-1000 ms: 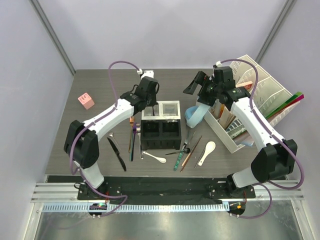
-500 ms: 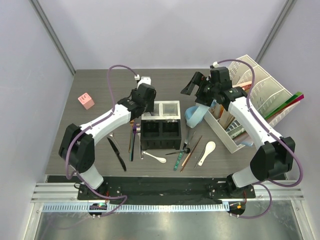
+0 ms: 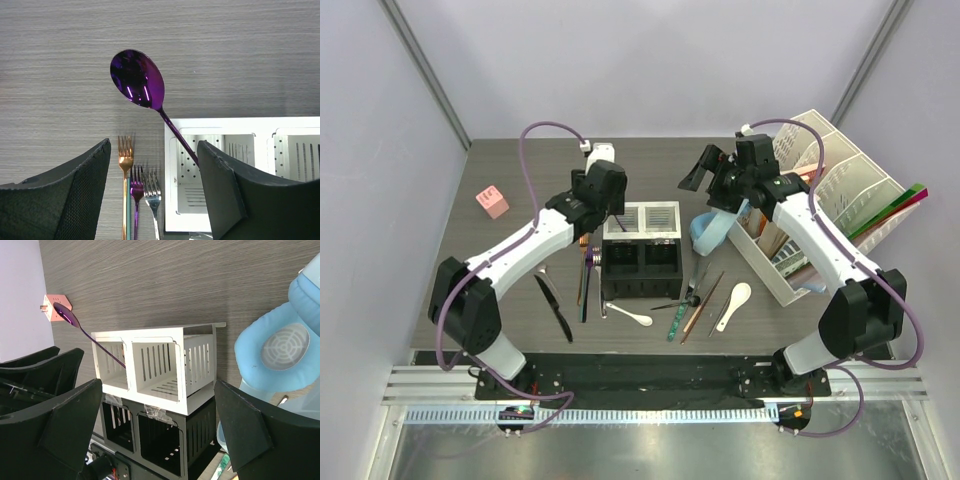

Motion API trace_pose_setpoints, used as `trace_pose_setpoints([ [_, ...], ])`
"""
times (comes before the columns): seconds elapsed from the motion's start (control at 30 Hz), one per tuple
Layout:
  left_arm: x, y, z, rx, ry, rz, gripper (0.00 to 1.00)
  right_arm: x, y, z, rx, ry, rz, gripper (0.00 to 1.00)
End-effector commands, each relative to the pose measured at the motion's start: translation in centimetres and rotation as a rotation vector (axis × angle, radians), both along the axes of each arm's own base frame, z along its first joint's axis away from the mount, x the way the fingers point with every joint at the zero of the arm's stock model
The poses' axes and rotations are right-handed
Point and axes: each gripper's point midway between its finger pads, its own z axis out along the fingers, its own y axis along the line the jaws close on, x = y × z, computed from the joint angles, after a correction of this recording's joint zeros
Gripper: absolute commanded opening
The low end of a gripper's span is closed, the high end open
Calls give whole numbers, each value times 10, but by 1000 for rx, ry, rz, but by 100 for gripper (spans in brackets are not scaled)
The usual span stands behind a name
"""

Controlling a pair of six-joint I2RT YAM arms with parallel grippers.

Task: Sort the eating utensils into containers
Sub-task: Place the spoon in the container.

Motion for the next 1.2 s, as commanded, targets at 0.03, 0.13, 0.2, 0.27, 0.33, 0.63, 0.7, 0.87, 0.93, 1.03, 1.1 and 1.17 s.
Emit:
trace_pose_setpoints([
  [0.03,13,1,6,-18,-15,31,70,1,-1,19,-3,-79,3,100],
  [0.13,17,-3,3,-27,-8,23,70,-2,-5,18,-15,-84,-11,100],
  [0.2,20,-4,3,-26,-3,24,70,-2,-7,17,-20,-85,-13,100],
  [0.27,22,-4,2,-23,2,27,68,-2,-7,15,-15,-78,-13,100],
  [0.33,25,-4,2,-30,-2,27,67,-1,-5,12,-16,-69,-7,100],
  [0.63,35,-19,-18,-64,39,14,61,0,-5,1,-19,-39,10,100],
  [0.7,36,-20,-19,-72,39,14,59,0,-4,-5,-17,-24,16,100],
  [0.87,37,-24,-33,-89,48,18,45,-2,-4,-9,-32,-24,33,100],
  [0.93,35,-24,-38,-93,55,14,38,-1,-5,-8,-43,-34,37,100],
  [1.03,35,-24,-40,-92,54,11,8,1,-4,-11,-41,-23,38,100],
  [1.1,36,-25,-43,-90,56,13,0,2,-2,-11,-36,-20,44,99],
  [1.17,36,-27,-42,-90,55,5,0,2,-2,-15,-35,-7,43,100],
])
